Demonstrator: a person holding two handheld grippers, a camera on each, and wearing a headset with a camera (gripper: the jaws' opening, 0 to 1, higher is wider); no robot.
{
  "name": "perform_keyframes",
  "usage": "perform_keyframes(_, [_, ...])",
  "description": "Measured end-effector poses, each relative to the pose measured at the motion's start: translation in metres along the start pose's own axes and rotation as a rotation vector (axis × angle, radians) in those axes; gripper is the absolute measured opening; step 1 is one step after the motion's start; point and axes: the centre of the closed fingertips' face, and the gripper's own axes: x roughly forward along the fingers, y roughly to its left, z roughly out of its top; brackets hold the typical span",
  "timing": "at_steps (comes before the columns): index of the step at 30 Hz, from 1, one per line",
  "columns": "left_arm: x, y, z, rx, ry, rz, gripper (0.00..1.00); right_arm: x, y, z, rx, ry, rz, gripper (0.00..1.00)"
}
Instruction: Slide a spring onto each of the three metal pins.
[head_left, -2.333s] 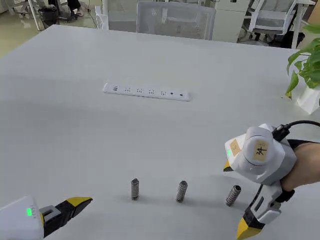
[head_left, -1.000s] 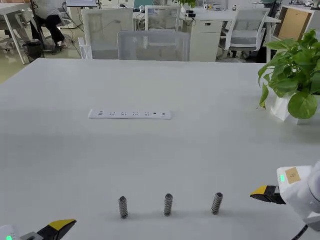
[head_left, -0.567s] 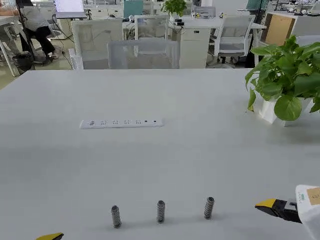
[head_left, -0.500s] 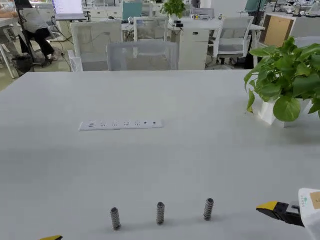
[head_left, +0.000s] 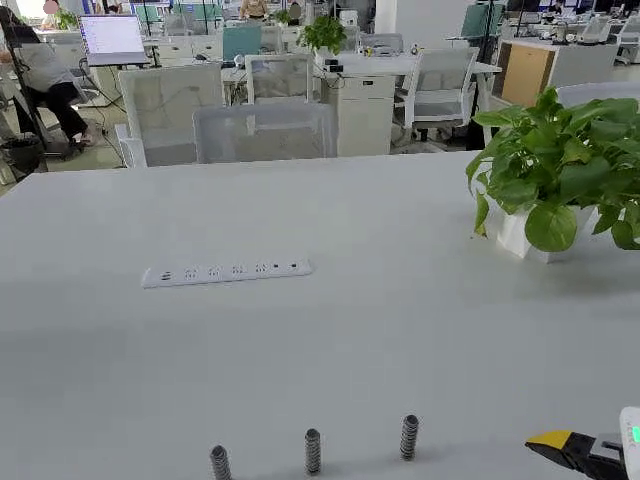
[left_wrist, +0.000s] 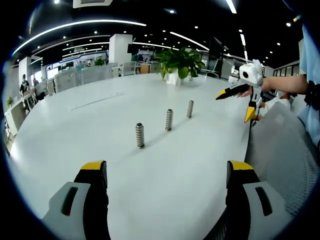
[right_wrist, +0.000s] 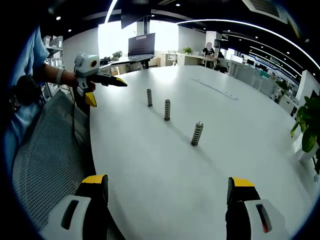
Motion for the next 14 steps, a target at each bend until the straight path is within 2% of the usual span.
perform_keyframes(14, [-0.001, 0.001, 0.0, -0.01, 0.0, 0.007, 0.98, -0.016, 0.0, -0.012, 0.086, -0.04, -0.064, 0.99])
